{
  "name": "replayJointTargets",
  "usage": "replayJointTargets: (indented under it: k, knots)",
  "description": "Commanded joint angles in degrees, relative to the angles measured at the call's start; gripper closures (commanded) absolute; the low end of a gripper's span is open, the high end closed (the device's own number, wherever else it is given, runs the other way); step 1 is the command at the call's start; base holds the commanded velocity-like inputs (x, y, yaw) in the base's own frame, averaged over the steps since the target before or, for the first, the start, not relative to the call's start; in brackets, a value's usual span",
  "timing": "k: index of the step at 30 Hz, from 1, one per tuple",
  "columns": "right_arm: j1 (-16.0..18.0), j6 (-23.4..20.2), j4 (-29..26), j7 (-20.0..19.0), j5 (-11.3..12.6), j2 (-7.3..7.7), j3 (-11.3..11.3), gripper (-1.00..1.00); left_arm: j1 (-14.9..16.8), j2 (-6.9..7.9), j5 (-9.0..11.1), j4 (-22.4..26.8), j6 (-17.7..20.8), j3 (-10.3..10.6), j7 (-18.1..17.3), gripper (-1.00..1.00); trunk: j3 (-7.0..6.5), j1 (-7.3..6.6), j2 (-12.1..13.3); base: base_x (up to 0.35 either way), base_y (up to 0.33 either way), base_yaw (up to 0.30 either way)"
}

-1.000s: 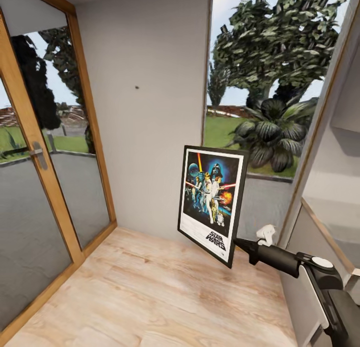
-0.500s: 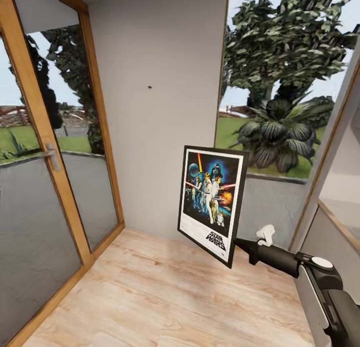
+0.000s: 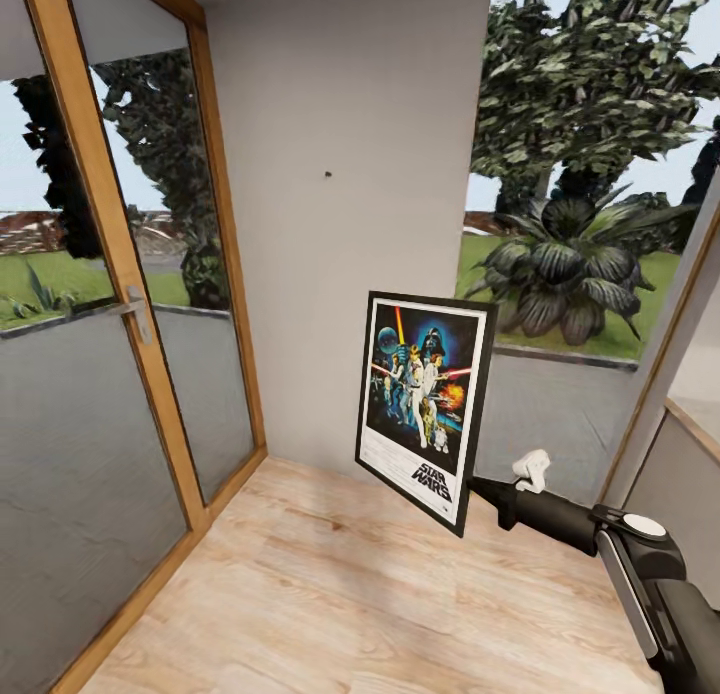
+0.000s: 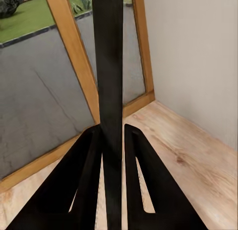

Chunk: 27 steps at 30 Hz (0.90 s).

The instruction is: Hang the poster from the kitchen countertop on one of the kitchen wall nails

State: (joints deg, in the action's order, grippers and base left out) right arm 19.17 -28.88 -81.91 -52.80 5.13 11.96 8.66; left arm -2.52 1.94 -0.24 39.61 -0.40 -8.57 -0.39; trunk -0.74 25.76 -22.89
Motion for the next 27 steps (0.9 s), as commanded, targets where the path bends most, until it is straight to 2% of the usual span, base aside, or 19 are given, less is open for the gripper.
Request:
replayJointTargets:
  k: [1, 13, 27]
  knots:
    - [0.02, -0.65, 0.0, -0.17, 0.58, 0.0, 0.04, 1.0, -0.02, 0.0, -0.03, 0.03, -0.04, -0.02, -0.03, -1.0, 0.0, 0.02, -0.03, 0.0, 0.332, 0.0]
    - [0.04, -0.65, 0.0, -0.18, 0.58, 0.0, 0.04, 1.0, -0.02, 0.0, -0.03, 0.03, -0.04, -0.03, -0.05, -1.0, 0.0, 0.02, -0.03, 0.096, 0.332, 0.0]
    - [0.02, -0.65, 0.08, -0.11, 0.58, 0.0, 0.04, 1.0, -0.02, 0.0, -0.03, 0.03, -0.04, -0.04, -0.05, -1.0, 0.0, 0.02, -0.03, 0.198, 0.308, 0.0]
